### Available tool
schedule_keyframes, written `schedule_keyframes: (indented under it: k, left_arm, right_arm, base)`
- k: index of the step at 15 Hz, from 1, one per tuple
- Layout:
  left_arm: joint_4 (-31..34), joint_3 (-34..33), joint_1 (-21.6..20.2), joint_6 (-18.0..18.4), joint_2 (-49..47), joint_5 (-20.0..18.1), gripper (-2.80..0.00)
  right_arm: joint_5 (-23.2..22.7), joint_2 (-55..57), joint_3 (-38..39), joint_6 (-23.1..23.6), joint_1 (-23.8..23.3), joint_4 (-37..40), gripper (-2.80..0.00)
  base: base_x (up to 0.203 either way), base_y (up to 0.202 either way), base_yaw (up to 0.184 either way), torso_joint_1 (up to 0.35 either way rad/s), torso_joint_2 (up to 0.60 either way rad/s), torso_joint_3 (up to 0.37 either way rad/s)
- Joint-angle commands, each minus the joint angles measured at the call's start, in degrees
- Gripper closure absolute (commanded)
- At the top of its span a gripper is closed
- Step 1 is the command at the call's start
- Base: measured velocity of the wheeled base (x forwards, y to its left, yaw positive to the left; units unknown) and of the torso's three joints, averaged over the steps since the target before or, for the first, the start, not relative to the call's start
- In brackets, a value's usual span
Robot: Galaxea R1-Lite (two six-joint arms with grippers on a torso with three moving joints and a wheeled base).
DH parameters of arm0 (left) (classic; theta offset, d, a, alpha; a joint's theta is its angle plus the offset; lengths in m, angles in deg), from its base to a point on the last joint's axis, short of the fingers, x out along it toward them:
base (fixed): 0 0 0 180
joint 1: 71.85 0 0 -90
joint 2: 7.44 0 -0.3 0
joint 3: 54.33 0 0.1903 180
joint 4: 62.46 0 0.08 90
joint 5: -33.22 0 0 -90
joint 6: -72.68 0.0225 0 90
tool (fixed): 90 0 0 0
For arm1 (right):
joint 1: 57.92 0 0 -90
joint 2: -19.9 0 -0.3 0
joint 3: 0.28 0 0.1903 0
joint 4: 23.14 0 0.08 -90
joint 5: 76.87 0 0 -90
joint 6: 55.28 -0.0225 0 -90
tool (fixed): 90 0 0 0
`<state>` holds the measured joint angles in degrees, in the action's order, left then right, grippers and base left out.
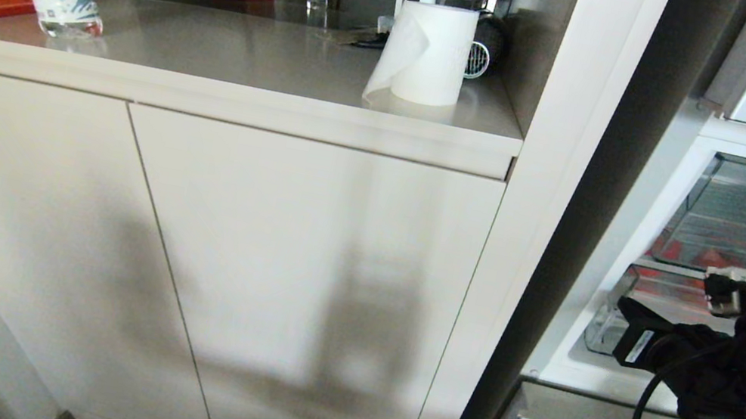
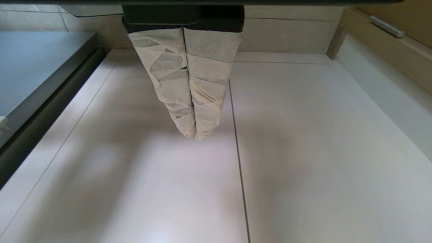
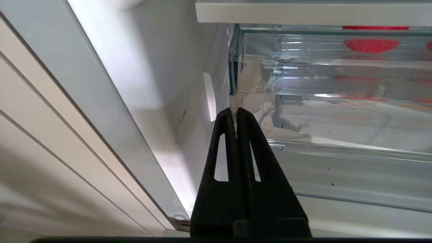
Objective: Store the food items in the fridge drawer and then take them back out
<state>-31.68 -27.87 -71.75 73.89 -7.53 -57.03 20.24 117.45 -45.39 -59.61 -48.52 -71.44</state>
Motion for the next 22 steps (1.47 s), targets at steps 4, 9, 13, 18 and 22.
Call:
schedule_keyframes:
  k: [4,9,13,18,22]
  left_arm:
    - [0.06,-0.01,-0.01,0.02,0.01,-0.01,0.00]
    - [0.06,-0.01,-0.01,0.02,0.01,-0.01,0.00]
    - [0.06,-0.01,-0.01,0.02,0.01,-0.01,0.00]
    - [0.06,-0.01,-0.01,0.02,0.01,-0.01,0.00]
    - [0.06,-0.01,-0.01,0.02,0.01,-0.01,0.00]
  right_arm:
    - [0.20,-4.12,3.77,0.16,0.07,-0.18,0.00]
    - [0.02,-10.27,10.15,-0.03,0.01,-0.16,0.00]
    - [0.01,-14.91,14.33,0.01,0.05,-0.05,0.00]
    - [2.45,-17.74,11.88,0.36,-0.02,0.12,0.00]
    - [2.82,-17.81,10.16,0.81,0.02,0.21,0.00]
  base:
    - [0.000,0.000,0.000,0.000,0.00,0.000]
    - [0.000,0.000,0.000,0.000,0.00,0.000]
    - [0.000,0.000,0.000,0.000,0.00,0.000]
    - [0.000,0.000,0.000,0.000,0.00,0.000]
    - [0.000,0.000,0.000,0.000,0.00,0.000]
